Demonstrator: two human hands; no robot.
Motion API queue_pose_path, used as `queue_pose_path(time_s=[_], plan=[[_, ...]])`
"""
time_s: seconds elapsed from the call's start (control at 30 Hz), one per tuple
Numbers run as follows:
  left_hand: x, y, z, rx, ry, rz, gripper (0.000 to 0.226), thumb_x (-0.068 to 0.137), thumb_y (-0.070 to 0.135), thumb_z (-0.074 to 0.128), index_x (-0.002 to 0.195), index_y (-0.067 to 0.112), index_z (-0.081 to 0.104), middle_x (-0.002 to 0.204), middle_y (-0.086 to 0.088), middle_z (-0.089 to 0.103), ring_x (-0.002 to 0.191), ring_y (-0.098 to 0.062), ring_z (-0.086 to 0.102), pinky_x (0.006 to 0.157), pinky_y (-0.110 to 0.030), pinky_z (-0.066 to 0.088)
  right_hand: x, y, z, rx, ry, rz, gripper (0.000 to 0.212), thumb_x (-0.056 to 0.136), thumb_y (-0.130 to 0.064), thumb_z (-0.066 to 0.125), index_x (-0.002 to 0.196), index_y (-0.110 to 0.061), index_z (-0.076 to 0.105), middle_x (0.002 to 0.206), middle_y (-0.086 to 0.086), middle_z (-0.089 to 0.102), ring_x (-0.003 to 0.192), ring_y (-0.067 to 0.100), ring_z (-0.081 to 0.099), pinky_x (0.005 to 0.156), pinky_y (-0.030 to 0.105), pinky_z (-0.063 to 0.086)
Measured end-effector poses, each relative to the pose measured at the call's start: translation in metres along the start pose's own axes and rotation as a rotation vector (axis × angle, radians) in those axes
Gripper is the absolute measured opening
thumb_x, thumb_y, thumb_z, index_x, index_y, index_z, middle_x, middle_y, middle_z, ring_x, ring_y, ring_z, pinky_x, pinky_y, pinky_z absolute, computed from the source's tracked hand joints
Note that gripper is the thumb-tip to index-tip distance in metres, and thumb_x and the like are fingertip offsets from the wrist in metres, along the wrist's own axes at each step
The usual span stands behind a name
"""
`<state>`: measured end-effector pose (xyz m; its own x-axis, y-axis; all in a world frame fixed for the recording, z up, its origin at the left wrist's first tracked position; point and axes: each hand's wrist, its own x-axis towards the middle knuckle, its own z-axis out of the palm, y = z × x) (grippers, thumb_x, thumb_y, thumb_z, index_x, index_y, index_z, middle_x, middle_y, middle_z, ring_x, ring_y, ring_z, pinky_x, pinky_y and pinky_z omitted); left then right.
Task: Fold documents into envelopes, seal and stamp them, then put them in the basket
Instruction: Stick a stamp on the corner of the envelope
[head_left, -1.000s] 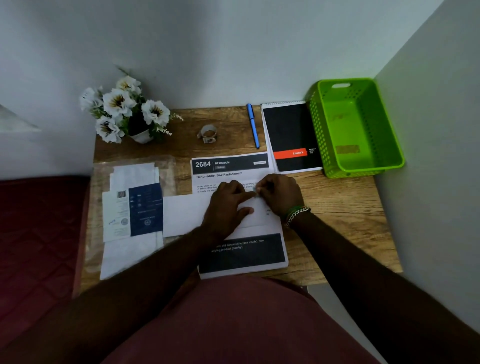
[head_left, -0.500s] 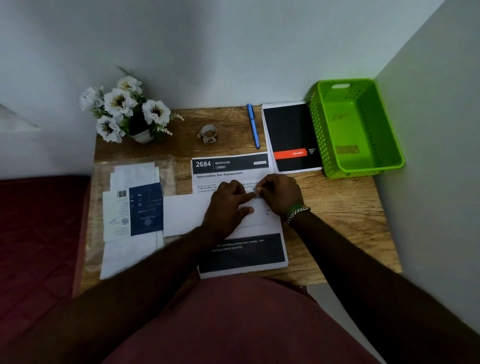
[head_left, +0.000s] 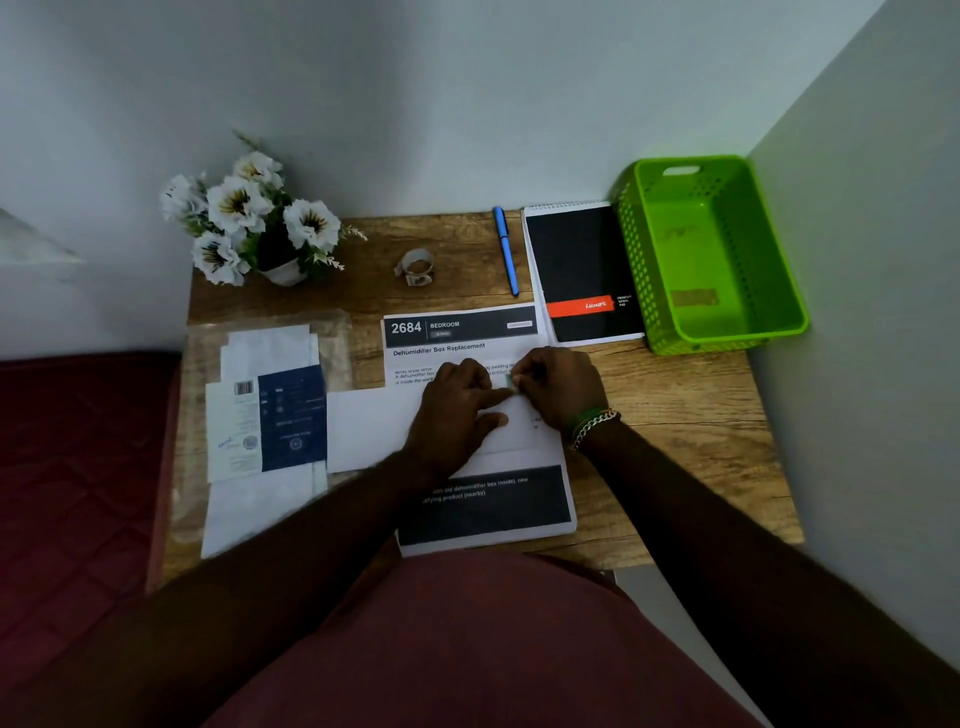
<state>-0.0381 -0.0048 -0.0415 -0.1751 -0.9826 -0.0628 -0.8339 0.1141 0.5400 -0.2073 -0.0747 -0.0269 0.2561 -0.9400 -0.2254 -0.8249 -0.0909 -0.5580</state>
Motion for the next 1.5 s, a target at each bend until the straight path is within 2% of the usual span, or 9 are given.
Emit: queue_pose_path(time_s=[0.6,0.77,0.83,0.93,1.07,1.17,1.27,1.33,1.5], plan=[[0.003,0.004,-0.004,0.074,-0.052,-0.007,0.043,0.090,0.038,0.071,0.131,0.028,0.067,0.117,-0.003,0.054,0.110,-0.026,0.046,0.089,-0.037,0.040,0.001,-0.001,0.000,0.016,0.006,0.020,0.007,0.086,-0.027,0.072,0.089,-0.021,0.076,0.090,-0.004,0.075,0.086,0.013,0.067,0.084,0.035,0.057],[0.004,0.005,-0.006,0.083,-0.075,-0.003,0.042,0.091,0.039,0.069,0.133,0.030,0.065,0.118,-0.003,0.052,0.110,-0.026,0.044,0.091,-0.038,0.040,-0.006,-0.003,0.002,0.041,0.108,0.035,0.033,0.079,-0.029,0.080,0.109,-0.023,0.068,0.083,-0.005,0.071,0.081,0.013,0.065,0.076,0.026,0.050],[0.004,0.006,-0.007,0.082,-0.084,-0.010,0.043,0.092,0.040,0.068,0.134,0.031,0.064,0.118,-0.003,0.051,0.110,-0.025,0.044,0.092,-0.039,0.041,-0.006,-0.003,0.001,0.092,0.146,0.095,0.039,0.073,-0.030,0.085,0.106,-0.024,0.064,0.076,-0.008,0.067,0.074,0.009,0.062,0.071,0.024,0.047],[0.006,0.007,-0.007,0.069,-0.099,-0.035,0.044,0.091,0.040,0.070,0.133,0.030,0.065,0.115,-0.002,0.052,0.110,-0.024,0.045,0.093,-0.040,0.043,-0.007,0.004,0.004,0.153,0.235,0.140,0.021,0.077,-0.021,0.080,0.092,-0.020,0.066,0.080,-0.005,0.069,0.075,0.011,0.063,0.075,0.031,0.055],[0.010,0.007,-0.008,-0.013,-0.100,-0.088,0.044,0.086,0.039,0.076,0.129,0.030,0.068,0.115,0.000,0.053,0.109,-0.021,0.045,0.094,-0.037,0.043,-0.026,0.018,0.010,0.287,0.398,0.083,0.011,0.087,-0.008,0.067,0.096,-0.012,0.069,0.094,0.004,0.071,0.086,0.016,0.066,0.082,0.044,0.058],[0.010,0.005,-0.008,-0.024,-0.094,-0.073,0.044,0.085,0.038,0.077,0.127,0.029,0.069,0.114,0.000,0.053,0.108,-0.021,0.045,0.092,-0.035,0.042,-0.048,0.026,0.021,0.149,0.344,-0.049,0.025,0.092,-0.012,0.055,0.114,-0.012,0.067,0.110,0.009,0.065,0.102,0.022,0.060,0.087,0.042,0.054],[0.009,0.002,-0.006,-0.023,-0.079,-0.057,0.043,0.084,0.038,0.077,0.126,0.029,0.070,0.111,0.000,0.053,0.105,-0.022,0.045,0.089,-0.035,0.041,-0.058,0.032,0.032,-0.058,0.248,-0.201,0.045,0.090,-0.012,0.050,0.134,-0.018,0.060,0.118,0.013,0.056,0.105,0.026,0.049,0.077,0.031,0.044],[0.008,0.000,-0.004,-0.026,-0.062,-0.046,0.043,0.084,0.038,0.078,0.125,0.030,0.070,0.110,-0.001,0.054,0.104,-0.023,0.046,0.086,-0.037,0.042,-0.056,0.030,0.035,-0.157,0.227,-0.230,0.052,0.089,-0.011,0.050,0.138,-0.023,0.057,0.120,0.016,0.054,0.105,0.030,0.047,0.073,0.030,0.039],[0.009,-0.002,-0.004,-0.007,-0.073,-0.026,0.042,0.086,0.039,0.076,0.127,0.033,0.068,0.111,-0.001,0.054,0.103,-0.023,0.046,0.086,-0.040,0.043,-0.048,0.018,0.034,-0.280,0.195,-0.202,0.055,0.085,-0.028,0.036,0.135,-0.023,0.059,0.119,0.017,0.055,0.100,0.035,0.052,0.058,0.032,0.048]])
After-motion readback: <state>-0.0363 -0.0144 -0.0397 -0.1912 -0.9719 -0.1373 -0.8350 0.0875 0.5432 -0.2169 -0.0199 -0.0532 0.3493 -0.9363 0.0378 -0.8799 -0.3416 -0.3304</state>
